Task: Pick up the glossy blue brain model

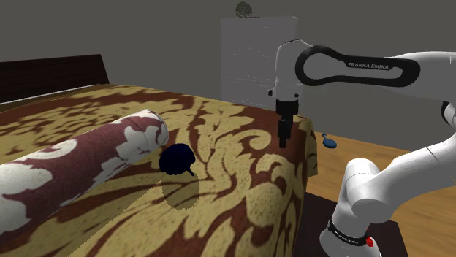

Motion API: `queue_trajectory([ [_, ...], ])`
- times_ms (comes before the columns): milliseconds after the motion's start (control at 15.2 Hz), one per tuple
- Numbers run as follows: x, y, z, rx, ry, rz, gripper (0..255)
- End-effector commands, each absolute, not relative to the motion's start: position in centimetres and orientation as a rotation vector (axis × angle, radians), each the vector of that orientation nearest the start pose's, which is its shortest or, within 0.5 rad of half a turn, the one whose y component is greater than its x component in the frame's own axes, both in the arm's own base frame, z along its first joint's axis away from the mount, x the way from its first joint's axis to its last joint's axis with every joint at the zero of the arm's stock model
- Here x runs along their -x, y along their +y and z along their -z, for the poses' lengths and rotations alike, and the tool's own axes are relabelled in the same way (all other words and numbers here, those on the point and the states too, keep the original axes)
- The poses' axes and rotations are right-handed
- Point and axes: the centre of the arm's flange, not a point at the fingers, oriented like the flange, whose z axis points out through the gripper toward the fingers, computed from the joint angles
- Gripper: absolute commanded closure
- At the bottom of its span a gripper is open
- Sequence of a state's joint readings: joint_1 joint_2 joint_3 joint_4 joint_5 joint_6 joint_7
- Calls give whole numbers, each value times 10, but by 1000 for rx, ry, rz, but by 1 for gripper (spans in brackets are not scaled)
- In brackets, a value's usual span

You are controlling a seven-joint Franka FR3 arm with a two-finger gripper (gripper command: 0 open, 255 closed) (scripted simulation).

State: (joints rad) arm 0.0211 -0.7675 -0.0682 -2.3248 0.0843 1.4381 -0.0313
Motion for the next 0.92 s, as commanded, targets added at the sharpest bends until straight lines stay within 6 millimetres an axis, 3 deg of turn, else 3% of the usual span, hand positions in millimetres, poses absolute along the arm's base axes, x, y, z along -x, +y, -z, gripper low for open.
queue_trajectory([
  [0,-298,-11,-589,3002,-18,-175,0],
  [858,-359,105,-531,3039,6,443,0],
])
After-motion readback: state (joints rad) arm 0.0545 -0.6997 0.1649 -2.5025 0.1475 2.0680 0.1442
